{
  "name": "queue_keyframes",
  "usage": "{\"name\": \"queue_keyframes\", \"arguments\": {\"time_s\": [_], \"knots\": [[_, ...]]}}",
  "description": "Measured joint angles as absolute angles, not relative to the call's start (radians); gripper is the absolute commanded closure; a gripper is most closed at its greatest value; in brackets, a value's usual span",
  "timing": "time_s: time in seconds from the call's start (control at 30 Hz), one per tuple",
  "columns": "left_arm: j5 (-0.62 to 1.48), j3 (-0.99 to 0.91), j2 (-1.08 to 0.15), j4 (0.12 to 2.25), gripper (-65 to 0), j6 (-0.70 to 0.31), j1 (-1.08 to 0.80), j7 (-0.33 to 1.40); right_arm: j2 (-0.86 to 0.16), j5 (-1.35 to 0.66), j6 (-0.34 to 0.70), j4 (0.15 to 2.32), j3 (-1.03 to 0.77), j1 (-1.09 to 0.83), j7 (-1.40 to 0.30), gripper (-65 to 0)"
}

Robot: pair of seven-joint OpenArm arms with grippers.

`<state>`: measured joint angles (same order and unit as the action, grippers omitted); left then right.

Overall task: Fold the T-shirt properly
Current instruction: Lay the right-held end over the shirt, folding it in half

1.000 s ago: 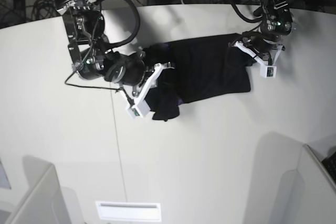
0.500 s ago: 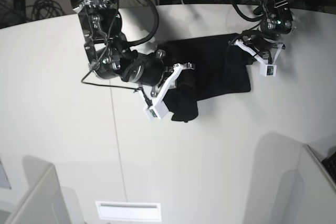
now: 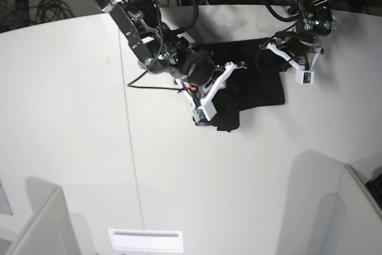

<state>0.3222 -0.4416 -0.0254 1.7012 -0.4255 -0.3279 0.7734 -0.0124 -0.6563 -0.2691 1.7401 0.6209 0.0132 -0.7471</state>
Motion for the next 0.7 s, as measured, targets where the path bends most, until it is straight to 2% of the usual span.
{"name": "queue_keyframes", "arguments": {"time_s": [0.3, 0.5, 0.7], "knots": [[0.321, -0.442, -0.025, 1.713, 0.0, -0.425, -0.336, 0.778, 0.001, -0.646, -0.27, 1.728, 0.617, 0.012, -0.725, 0.0], [0.321, -0.442, -0.025, 1.713, 0.0, -0.425, -0.335, 0.778, 0.001, -0.65, -0.27, 1.755, 0.688, 0.035, -0.733, 0.0], [0.321, -0.442, -0.025, 1.713, 0.0, -0.425, -0.332, 0.781, 0.003, -0.643, -0.27, 1.677, 0.72, 0.066, -0.717, 0.0]]}}
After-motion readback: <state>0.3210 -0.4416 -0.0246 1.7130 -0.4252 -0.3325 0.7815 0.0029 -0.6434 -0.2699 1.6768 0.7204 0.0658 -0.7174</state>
